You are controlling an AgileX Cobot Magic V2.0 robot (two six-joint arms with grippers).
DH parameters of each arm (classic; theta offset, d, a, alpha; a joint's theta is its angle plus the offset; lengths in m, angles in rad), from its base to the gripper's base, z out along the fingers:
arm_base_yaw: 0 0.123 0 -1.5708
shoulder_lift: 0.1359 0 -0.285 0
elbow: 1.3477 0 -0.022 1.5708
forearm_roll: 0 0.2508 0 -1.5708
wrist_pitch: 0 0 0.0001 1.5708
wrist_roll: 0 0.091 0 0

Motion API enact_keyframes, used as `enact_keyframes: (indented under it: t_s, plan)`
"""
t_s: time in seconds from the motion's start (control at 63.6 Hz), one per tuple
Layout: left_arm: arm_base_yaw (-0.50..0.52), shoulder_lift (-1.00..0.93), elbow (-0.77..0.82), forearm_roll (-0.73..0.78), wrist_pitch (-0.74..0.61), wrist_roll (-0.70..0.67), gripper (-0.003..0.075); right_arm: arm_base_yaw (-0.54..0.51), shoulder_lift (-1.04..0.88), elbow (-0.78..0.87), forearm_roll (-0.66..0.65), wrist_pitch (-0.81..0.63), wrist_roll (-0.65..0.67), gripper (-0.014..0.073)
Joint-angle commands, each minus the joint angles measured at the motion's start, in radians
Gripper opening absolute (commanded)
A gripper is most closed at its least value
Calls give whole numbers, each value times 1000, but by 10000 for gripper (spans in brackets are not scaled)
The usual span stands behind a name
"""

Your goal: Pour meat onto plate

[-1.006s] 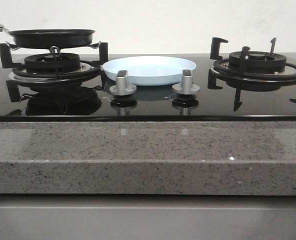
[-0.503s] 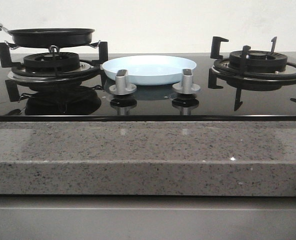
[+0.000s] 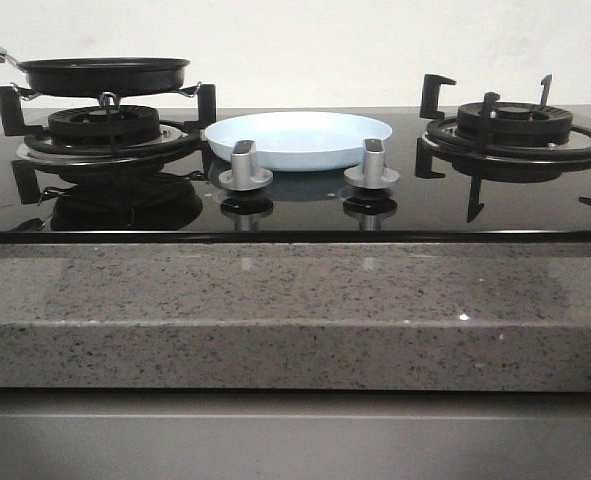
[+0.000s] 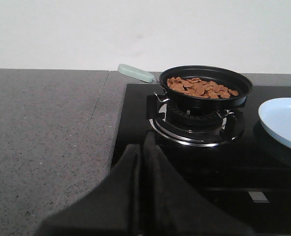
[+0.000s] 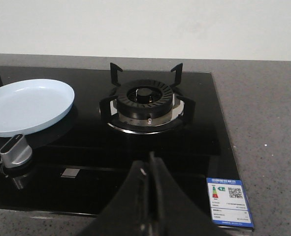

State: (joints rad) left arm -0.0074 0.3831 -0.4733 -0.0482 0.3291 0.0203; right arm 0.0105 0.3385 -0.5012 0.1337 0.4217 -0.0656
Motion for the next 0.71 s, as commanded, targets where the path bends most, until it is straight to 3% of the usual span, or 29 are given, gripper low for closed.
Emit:
enact_keyframes:
  t_s: [0.0, 0.11, 0.189, 0.283, 0.361, 0.456, 0.566, 0.691]
  plan:
    - [-6, 16, -39, 1, -87, -6, -20, -1, 20, -39, -14, -63, -4, -57]
    - [-6, 16, -39, 1, -91, -6, -4, -1, 20, -39, -14, -60, -4, -52]
    - [-6, 16, -39, 1, -94, -6, 73, -1, 20, -39, -14, -60, -4, -3]
    - [-6, 16, -39, 1, -96, -6, 257, -1, 20, -39, -14, -60, -4, 119]
    - [-6, 16, -39, 1, -96, -6, 455, -1, 20, -39, -14, -60, -4, 295]
    - [-6, 16, -39, 1, -96, -6, 613, -1, 20, -39, -14, -60, -4, 498]
    - [-6, 16, -39, 1, -96, -6, 640, -1, 20, -39, -14, -60, -4, 609]
    - [-6, 16, -39, 1, -96, -6, 638, -1, 20, -39, -14, -60, -4, 614]
